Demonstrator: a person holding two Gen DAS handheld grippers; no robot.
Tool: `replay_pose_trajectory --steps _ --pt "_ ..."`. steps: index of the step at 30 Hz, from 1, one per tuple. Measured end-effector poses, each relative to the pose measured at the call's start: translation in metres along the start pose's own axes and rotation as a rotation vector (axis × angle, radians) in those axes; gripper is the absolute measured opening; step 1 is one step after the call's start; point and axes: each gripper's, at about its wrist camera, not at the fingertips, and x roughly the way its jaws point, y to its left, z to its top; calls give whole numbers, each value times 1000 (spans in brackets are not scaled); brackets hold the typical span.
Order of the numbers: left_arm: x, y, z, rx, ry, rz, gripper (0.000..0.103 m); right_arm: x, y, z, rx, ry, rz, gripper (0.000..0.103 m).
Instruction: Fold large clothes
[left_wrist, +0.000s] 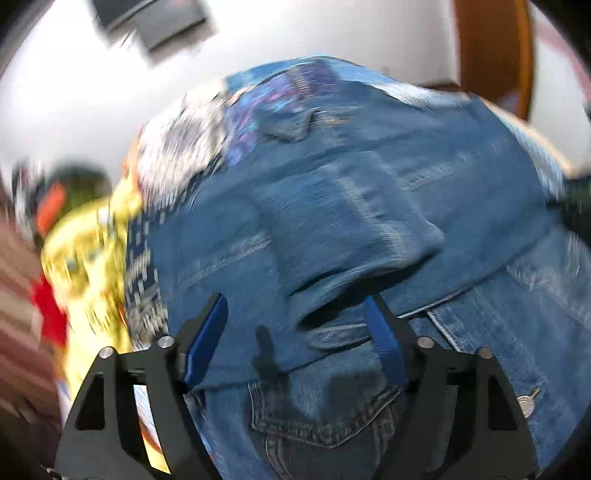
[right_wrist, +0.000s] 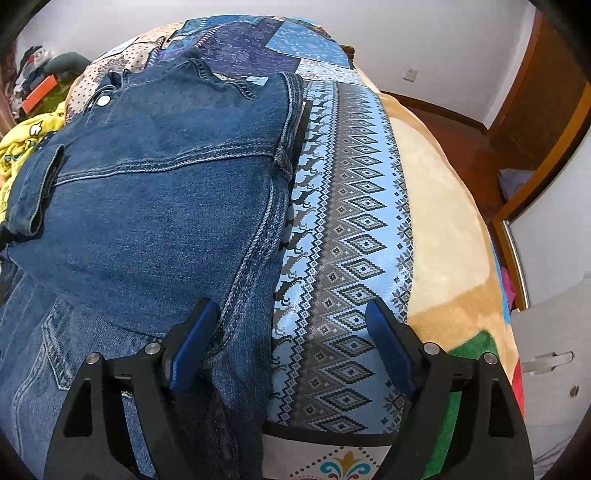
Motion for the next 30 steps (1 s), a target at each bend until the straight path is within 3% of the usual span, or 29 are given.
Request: replay_pose_trajectory --steps 4,7,8,10,12,15,22,27,30 --pt "12 -41 9 196 -8 74 77 0 1 0 -1 -2 2 82" --pt "16 -60 15 281 -52 134 76 -1 1 0 -1 -5 3 82" --pt "18 -61 18 289 -59 127 71 -1 1 0 -2 -6 5 82" --pt "18 -62 24 291 -48 60 50 -1 0 -1 -1 -7 7 82" --pt "15 -53 30 218 -46 2 33 -2 -1 -1 -2 -9 9 82" --pt "6 -25 34 51 -62 -66 27 -2 -1 -2 -2 -12 10 82" --pt "-6 82 12 -374 -63 -181 25 -2 -1 -1 -5 -11 7 82" --pt "11 138 -28 -557 25 -145 25 -2 0 0 -2 -9 0 82" --pt "26 155 -60 -635 101 -176 28 -3 1 0 3 -8 -6 82"
